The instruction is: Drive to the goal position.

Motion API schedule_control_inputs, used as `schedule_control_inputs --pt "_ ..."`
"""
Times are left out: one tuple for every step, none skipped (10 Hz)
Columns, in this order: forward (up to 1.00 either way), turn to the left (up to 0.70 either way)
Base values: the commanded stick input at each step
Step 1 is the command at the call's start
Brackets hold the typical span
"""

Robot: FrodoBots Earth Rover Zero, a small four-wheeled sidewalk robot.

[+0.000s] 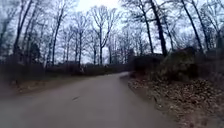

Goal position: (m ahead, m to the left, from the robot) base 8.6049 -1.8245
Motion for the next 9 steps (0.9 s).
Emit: schedule_control_inputs --pt "1.0 0.0" --pt "1.0 0.0" --pt "1.0 0.0" --pt "1.0 0.0" --pt "1.0 0.0" --pt "1.0 0.0" --pt "1.0 0.0" --pt "1.0 0.17" --pt "1.0 0.4"
